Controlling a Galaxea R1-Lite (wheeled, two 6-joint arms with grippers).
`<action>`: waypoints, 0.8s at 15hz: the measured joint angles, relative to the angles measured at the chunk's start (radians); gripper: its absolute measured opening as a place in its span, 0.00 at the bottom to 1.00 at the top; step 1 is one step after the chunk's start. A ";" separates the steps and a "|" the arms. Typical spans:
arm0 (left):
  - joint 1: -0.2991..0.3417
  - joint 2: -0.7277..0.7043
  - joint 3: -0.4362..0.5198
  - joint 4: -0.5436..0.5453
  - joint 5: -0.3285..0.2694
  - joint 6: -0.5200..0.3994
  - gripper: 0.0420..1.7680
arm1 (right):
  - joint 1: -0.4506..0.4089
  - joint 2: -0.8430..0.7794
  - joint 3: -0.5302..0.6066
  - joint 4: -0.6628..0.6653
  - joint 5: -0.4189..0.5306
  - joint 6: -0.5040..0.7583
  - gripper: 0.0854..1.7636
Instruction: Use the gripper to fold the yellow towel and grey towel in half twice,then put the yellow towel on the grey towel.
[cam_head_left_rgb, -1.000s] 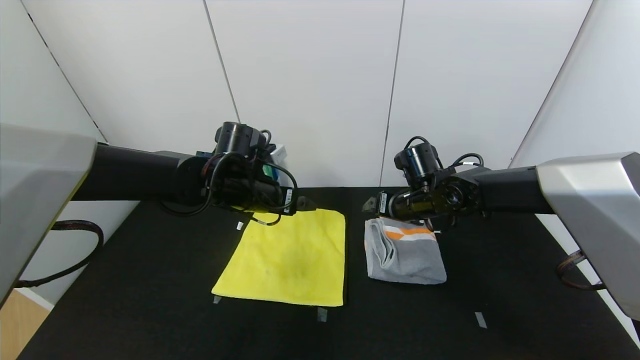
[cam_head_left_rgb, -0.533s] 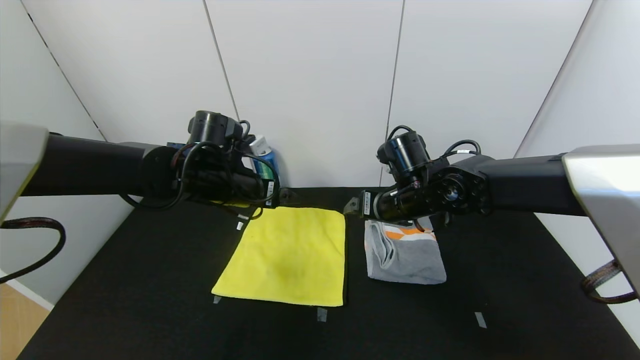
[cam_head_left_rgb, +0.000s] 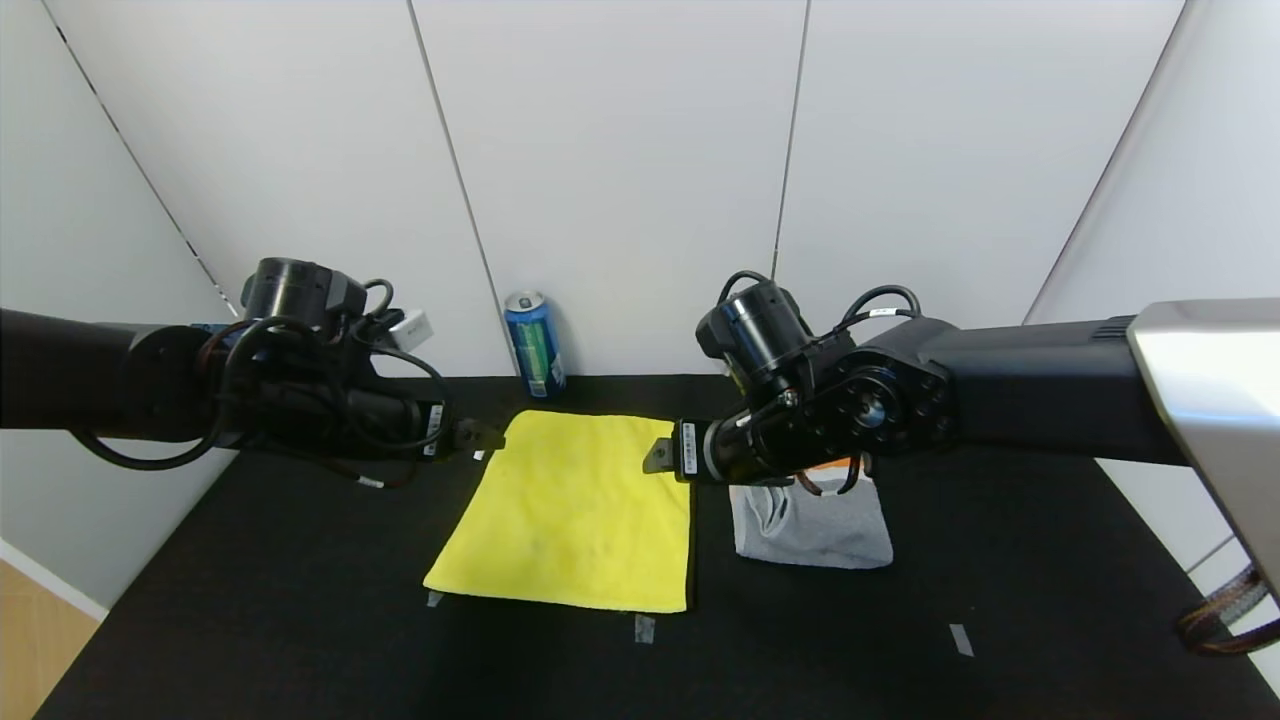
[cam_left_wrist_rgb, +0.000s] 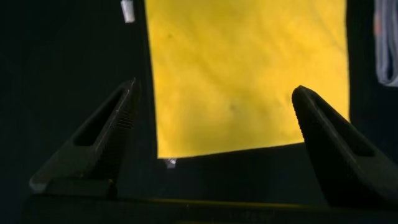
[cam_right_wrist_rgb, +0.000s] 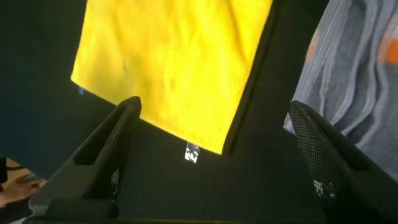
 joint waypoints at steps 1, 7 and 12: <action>0.017 -0.014 0.034 -0.003 -0.008 0.001 0.97 | 0.013 0.007 0.000 0.016 -0.001 0.000 0.96; 0.103 -0.044 0.166 -0.009 -0.149 -0.003 0.97 | 0.055 0.057 0.000 0.035 0.000 0.006 0.97; 0.123 0.003 0.204 -0.010 -0.199 0.016 0.97 | 0.068 0.086 0.003 0.042 -0.001 0.037 0.97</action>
